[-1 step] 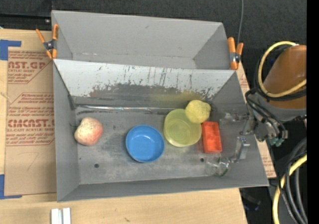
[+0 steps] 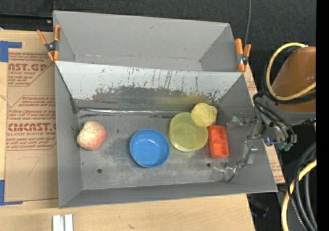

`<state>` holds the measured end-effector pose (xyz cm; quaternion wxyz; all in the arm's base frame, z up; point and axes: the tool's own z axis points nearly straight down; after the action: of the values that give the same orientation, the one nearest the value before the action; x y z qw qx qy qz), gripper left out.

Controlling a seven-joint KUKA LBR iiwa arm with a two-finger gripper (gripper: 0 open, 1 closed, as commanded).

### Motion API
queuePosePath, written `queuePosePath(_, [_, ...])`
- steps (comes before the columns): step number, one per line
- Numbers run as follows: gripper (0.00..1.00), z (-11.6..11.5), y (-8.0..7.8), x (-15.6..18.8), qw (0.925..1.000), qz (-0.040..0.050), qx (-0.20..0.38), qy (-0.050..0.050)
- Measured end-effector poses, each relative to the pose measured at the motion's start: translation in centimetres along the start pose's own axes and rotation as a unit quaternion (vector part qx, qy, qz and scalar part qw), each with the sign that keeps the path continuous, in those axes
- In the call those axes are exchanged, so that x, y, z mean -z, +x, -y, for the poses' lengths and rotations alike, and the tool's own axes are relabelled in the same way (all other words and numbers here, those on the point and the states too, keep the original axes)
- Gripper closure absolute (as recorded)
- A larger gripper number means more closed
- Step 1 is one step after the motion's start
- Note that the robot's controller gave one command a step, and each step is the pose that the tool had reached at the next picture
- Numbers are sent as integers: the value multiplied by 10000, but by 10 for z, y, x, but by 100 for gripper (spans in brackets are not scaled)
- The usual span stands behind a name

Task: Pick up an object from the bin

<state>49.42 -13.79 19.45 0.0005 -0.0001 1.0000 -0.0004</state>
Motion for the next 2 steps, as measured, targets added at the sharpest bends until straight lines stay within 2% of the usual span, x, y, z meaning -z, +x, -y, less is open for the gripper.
queuePosePath(1, [0, -119, 8, -125, 9987, 60, 498, -13])
queuePosePath(2, [0, -82, -17, -81, 9992, 6, 388, 1])
